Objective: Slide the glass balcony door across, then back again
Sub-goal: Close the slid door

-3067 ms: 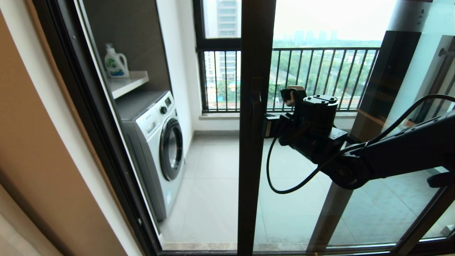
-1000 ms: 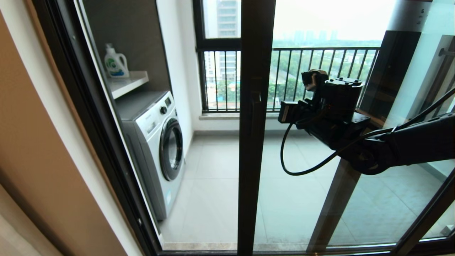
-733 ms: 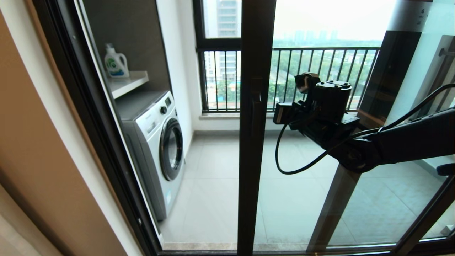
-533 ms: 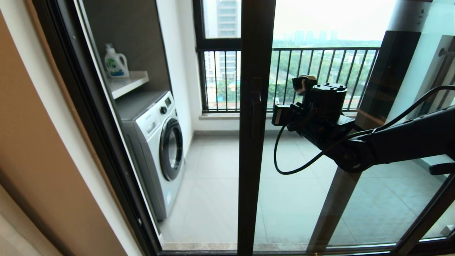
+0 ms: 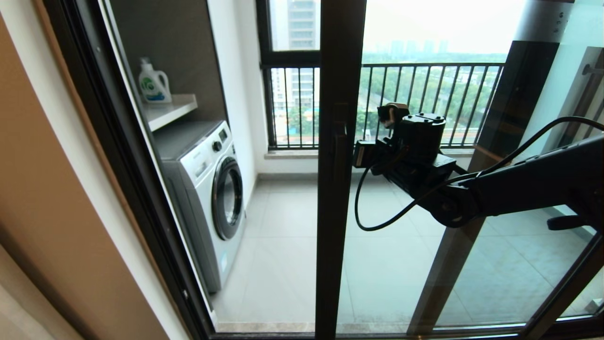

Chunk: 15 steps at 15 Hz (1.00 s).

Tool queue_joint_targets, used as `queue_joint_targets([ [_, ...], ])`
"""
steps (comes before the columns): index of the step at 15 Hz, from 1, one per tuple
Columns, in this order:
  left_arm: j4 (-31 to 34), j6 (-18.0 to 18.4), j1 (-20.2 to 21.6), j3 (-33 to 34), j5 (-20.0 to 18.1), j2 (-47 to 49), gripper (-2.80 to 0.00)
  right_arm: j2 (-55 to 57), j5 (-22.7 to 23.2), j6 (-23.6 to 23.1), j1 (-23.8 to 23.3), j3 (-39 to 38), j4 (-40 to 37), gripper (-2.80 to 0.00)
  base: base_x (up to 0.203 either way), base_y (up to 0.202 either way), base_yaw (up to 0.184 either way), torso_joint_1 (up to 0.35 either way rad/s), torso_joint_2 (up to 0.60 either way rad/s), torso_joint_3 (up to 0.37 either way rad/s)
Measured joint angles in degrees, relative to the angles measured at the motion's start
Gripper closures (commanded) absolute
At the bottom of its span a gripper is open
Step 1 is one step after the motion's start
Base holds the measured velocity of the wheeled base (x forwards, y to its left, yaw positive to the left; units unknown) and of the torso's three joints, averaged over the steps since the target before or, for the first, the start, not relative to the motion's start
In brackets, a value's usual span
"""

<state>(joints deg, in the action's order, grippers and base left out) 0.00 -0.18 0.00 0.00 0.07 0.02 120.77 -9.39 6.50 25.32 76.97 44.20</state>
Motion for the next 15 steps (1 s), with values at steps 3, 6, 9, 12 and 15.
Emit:
queue_joint_targets([
  [3, 0.0, 0.0, 0.0, 0.0, 0.0, 0.0, 0.00, 1.0, 0.0, 0.0, 0.3, 1.3, 0.0, 0.00, 0.000, 0.000, 0.000, 0.000, 0.00, 0.000],
  [6, 0.0, 0.0, 0.0, 0.0, 0.0, 0.0, 0.00, 1.9, -0.1, 0.0, 0.6, 2.4, -0.7, 0.00, 0.000, 0.000, 0.000, 0.000, 0.00, 0.000],
  [9, 0.0, 0.0, 0.0, 0.0, 0.0, 0.0, 0.00, 2.6, -0.3, 0.0, 1.2, 3.6, -1.2, 0.00, 0.000, 0.000, 0.000, 0.000, 0.00, 0.000],
  [12, 0.0, 0.0, 0.0, 0.0, 0.0, 0.0, 0.00, 3.1, -0.5, 0.1, 1.9, 4.8, -2.2, 0.00, 0.000, 0.000, 0.000, 0.000, 0.00, 0.000],
  [15, 0.0, 0.0, 0.0, 0.0, 0.0, 0.0, 0.00, 3.4, -0.6, 0.0, 2.4, 5.4, -2.2, 0.00, 0.000, 0.000, 0.000, 0.000, 0.00, 0.000],
])
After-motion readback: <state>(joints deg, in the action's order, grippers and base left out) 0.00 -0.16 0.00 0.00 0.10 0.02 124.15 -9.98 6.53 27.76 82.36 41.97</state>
